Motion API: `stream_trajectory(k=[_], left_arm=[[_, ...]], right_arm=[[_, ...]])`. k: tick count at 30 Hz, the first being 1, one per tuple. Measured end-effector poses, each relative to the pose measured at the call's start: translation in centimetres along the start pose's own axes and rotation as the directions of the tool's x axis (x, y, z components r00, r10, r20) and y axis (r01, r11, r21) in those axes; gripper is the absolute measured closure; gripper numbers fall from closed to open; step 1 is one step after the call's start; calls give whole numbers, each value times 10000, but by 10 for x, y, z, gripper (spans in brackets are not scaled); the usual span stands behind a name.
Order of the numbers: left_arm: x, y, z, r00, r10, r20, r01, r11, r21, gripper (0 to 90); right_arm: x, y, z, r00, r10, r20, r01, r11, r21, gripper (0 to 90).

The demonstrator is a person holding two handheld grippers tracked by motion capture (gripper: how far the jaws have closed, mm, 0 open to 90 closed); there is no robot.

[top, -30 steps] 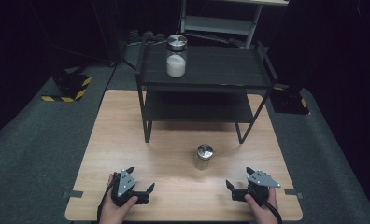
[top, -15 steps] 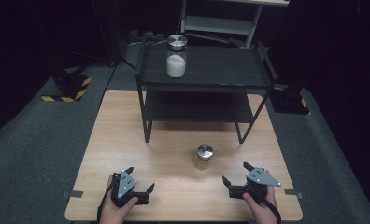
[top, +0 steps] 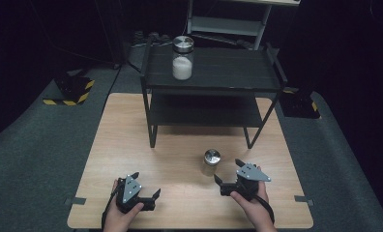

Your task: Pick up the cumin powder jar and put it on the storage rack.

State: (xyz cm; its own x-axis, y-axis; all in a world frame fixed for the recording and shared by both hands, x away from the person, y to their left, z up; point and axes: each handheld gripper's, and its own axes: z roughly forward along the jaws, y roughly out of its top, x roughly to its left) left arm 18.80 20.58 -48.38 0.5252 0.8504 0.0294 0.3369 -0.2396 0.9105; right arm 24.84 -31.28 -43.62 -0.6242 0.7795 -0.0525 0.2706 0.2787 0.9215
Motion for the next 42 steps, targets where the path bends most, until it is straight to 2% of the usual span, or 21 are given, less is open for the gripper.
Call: stream_trajectory(k=[8,11,14,18,21,23,29,32,35,42], left_arm=[[0,-3,-2,9999,-73,-74,72,9998,-162,7],[0,-4,-2,9998,-189,-91,186,9996,-220,7],[-1,-2,-1,9998,-115,-135,113,9998,-141,7],[-1,-2,-1,9999,-91,-127,90,9999,-136,7],[-1,-3,-1,9999,-91,-98,90,9998,-182,7],[-1,-3,-1,9998,-170,-102,168,9997,-181,7],[-1,-2,-1,9999,-99,-87,98,9998,-155,7],[-1,-3,-1,9999,-120,-55,119,9998,-153,7],[-2,-4,-2,9998,-173,-113,170,9996,-223,7],[-2,-3,-2,9999,-25,-98,24,9998,-184,7]], right_arm=[[7,3,24,10000,73,16,-72,9997,-232,6],[8,5,31,9999,96,-60,-98,9996,-276,6],[9,7,36,9998,192,-38,-193,9992,-337,6],[13,8,42,9997,189,149,-183,9991,-382,14],[15,7,44,9994,224,262,-213,9989,-425,54],[17,5,46,9990,161,417,-139,9985,-534,122],[15,1,51,9985,391,376,-369,9977,-577,209],[13,-5,53,9982,542,250,-522,9960,-732,298],[14,-10,53,9980,604,201,-582,9938,-949,328],[18,-16,55,9984,436,356,-390,9918,-1217,341]])
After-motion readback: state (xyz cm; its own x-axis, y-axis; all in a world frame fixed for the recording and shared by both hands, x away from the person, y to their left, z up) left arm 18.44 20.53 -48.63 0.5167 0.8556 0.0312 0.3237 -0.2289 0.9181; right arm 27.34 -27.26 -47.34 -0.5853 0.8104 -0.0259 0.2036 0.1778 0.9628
